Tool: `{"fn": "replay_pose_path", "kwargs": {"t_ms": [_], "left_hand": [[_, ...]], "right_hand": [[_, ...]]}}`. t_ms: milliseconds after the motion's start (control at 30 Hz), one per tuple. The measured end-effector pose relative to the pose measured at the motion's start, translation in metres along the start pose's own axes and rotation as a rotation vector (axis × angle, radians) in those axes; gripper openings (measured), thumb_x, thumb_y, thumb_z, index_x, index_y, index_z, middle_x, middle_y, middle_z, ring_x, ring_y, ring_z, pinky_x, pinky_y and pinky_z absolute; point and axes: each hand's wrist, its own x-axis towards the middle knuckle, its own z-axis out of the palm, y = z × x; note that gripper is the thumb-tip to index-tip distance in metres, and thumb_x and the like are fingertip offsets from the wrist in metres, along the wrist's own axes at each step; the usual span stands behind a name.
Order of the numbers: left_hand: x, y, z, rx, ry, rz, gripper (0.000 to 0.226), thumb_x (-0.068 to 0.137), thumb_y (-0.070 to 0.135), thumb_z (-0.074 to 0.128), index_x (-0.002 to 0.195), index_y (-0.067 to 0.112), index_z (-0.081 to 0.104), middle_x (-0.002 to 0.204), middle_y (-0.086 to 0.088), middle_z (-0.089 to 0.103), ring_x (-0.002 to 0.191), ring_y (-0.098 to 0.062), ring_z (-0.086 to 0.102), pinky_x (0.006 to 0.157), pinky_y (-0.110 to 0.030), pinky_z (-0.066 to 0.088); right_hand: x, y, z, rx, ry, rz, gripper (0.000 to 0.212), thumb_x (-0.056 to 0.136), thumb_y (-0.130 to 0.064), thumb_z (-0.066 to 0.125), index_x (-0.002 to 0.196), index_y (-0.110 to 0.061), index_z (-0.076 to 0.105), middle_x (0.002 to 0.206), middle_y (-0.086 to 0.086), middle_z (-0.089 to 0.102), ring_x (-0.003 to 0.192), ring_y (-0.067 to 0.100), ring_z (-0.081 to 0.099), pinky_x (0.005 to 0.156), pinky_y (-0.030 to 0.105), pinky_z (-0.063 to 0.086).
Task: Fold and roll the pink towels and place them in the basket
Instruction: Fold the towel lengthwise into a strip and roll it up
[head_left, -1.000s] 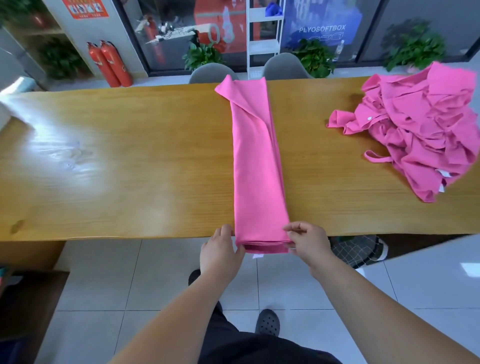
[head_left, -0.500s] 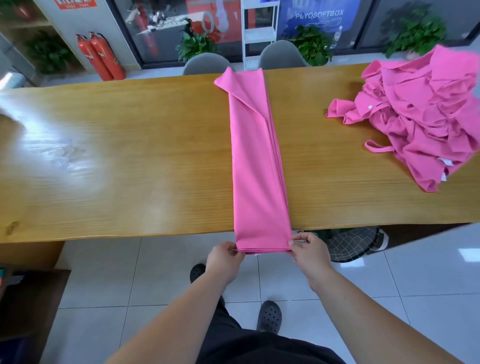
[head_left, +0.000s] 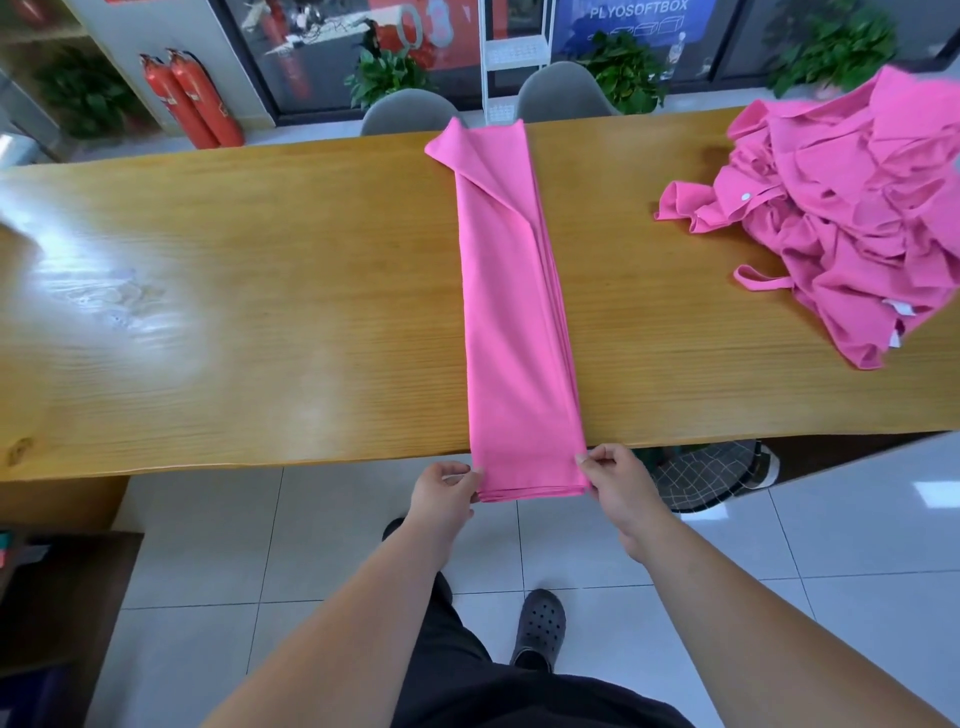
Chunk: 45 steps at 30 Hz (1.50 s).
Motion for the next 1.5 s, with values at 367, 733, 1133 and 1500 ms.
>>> {"fn": "replay_pose_path", "kwargs": {"t_ms": [367, 733, 1133, 1500], "left_hand": [[-0.011, 0.0, -0.002, 0.001, -0.03, 0.101, 0.035, 0.092, 0.015, 0.081, 0.101, 0.013, 0.048, 0.093, -0.005, 0.081, 0.079, -0.026, 0.072, 0.081, -0.036, 0.063], [-0.047, 0.116, -0.001, -0.37, -0.293, 0.33, 0.032, 0.088, 0.003, 0.081, 0.113, 0.01, 0.062, 0.095, -0.015, 0.072, 0.073, -0.018, 0.069, 0.071, -0.029, 0.059], [-0.024, -0.005, -0.014, 0.24, -0.116, 0.257, 0.018, 0.074, 0.015, 0.092, 0.08, 0.022, 0.077, 0.073, -0.001, 0.068, 0.07, -0.017, 0.059, 0.073, -0.036, 0.053], [-0.038, -0.043, -0.02, 0.907, -0.289, 0.234, 0.018, 0.087, 0.02, 0.074, 0.093, 0.036, 0.072, 0.089, 0.015, 0.07, 0.08, -0.003, 0.065, 0.083, -0.027, 0.057]], "right_hand": [[-0.011, -0.01, -0.017, 0.026, -0.039, -0.036, 0.03, 0.086, 0.008, 0.08, 0.106, -0.011, 0.067, 0.098, 0.006, 0.078, 0.087, 0.017, 0.076, 0.078, 0.031, 0.062], [-0.023, -0.115, -0.017, 0.28, -0.16, -0.19, 0.025, 0.099, 0.004, 0.065, 0.114, -0.01, 0.079, 0.116, 0.012, 0.077, 0.092, 0.016, 0.069, 0.093, 0.034, 0.059], [-0.025, -0.017, -0.035, -0.255, -0.192, -0.122, 0.044, 0.092, 0.011, 0.069, 0.108, -0.028, 0.079, 0.111, 0.003, 0.074, 0.104, 0.025, 0.072, 0.088, 0.033, 0.063], [-0.029, 0.042, -0.042, -0.858, -0.318, -0.12, 0.049, 0.095, 0.005, 0.052, 0.11, -0.036, 0.074, 0.114, -0.012, 0.073, 0.104, 0.008, 0.068, 0.091, 0.022, 0.053]]}}
